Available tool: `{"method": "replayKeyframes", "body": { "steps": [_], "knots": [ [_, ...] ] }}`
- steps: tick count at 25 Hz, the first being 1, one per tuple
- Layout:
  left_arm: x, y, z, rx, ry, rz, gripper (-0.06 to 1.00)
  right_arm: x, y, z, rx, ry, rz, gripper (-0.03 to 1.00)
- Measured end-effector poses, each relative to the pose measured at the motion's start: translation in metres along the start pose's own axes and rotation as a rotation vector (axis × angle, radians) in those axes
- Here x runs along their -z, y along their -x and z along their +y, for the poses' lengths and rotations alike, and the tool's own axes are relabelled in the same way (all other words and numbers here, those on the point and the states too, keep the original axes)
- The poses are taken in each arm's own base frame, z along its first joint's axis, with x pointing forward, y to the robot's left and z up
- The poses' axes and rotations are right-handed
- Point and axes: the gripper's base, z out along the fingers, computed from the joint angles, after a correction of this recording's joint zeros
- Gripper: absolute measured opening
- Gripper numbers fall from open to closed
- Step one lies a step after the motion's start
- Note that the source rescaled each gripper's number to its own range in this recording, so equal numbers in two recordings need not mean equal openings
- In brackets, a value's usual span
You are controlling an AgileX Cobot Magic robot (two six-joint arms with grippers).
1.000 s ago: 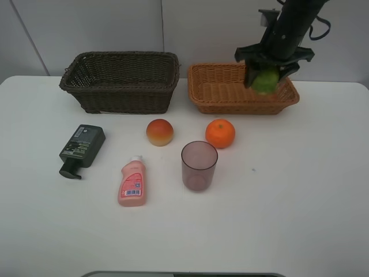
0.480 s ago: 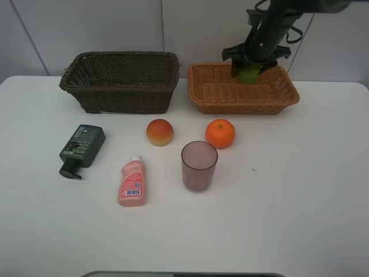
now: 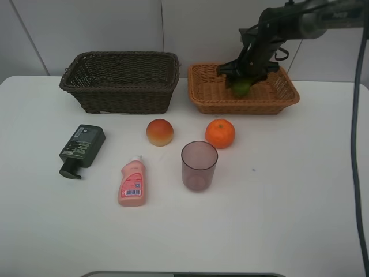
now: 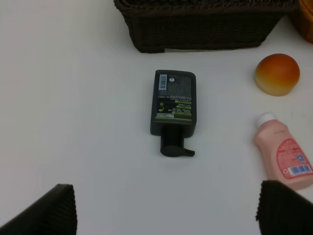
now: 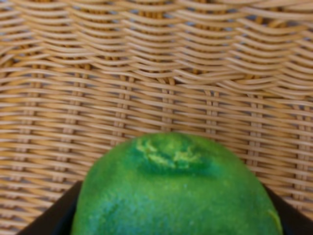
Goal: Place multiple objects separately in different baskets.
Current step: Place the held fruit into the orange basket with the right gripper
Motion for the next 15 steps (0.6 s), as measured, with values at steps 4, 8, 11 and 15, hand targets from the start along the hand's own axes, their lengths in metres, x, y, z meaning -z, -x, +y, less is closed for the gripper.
{"method": "replayKeyframes", "body": {
  "steps": [4, 8, 11, 15],
  "knots": [
    [0.0, 0.0, 0.0, 0.0, 0.0, 0.0, 0.84, -0.003, -0.001, 0.0, 0.002, -0.001, -0.001, 0.65],
    [0.0, 0.0, 0.0, 0.0, 0.0, 0.0, 0.84, -0.003, 0.0, 0.0, 0.006, -0.003, -0.004, 0.92],
    [0.0, 0.0, 0.0, 0.0, 0.0, 0.0, 0.84, 0.002, 0.002, -0.001, 0.009, -0.006, -0.013, 0.98],
    [0.0, 0.0, 0.0, 0.0, 0.0, 0.0, 0.84, 0.029, 0.01, -0.002, -0.007, -0.003, -0.039, 1.0]
  ]
}}
